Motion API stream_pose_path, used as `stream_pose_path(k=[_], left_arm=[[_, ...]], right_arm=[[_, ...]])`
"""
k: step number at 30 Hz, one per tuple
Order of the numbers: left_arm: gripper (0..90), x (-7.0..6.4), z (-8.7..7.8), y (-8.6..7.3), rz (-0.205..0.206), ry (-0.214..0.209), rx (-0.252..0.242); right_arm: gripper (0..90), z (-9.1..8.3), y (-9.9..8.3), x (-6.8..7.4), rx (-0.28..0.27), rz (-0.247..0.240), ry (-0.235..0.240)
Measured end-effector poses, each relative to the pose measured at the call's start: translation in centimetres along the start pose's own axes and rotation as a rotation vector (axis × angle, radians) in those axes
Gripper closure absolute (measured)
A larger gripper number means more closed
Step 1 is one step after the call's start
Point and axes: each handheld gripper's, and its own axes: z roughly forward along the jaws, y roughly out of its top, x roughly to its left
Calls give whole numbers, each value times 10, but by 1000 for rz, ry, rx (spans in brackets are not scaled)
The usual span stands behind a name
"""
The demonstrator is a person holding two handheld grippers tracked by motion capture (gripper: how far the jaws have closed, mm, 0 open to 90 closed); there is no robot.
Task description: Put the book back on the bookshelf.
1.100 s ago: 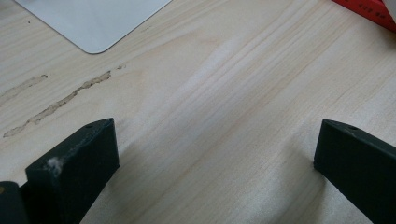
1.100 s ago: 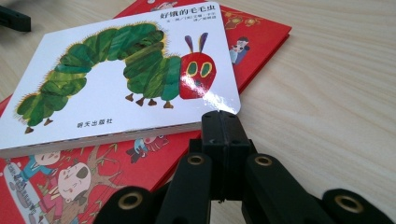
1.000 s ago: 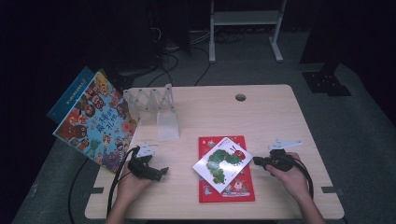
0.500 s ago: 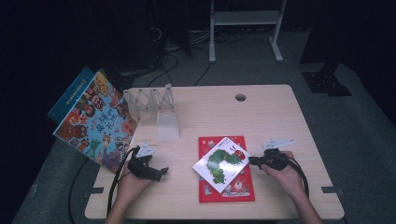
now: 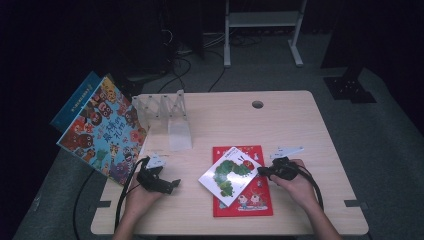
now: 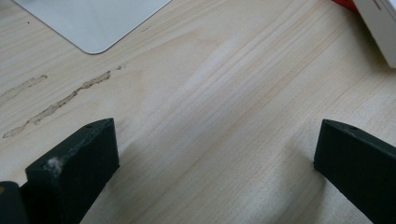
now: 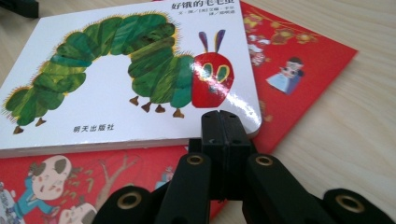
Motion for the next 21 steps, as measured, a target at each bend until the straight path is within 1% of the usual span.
stream_pose_path(k=[8,11,12,14,15,16,17,19,21], left_arm=[[0,0,0,0,0,0,0],[0,0,0,0,0,0,0],[0,0,0,0,0,0,0],[0,0,0,0,0,0,0],[0,0,0,0,2,-2,0],[0,1,0,0,10,-4,2],[0,1,0,0,4,-5,-2],[0,2,0,1,-3,-12,-5],[0,2,0,1,-12,-25,-13]], right_arm=[[892,14,8,18,21,-39,21],[892,16,9,25,23,-59,43],[892,16,8,29,19,-63,63],[891,17,7,37,16,-80,81],[891,18,7,44,21,-96,93],[885,19,7,49,23,-111,91],[887,18,7,54,23,-117,77],[886,19,7,57,19,-114,116],[886,20,7,61,31,-117,112]])
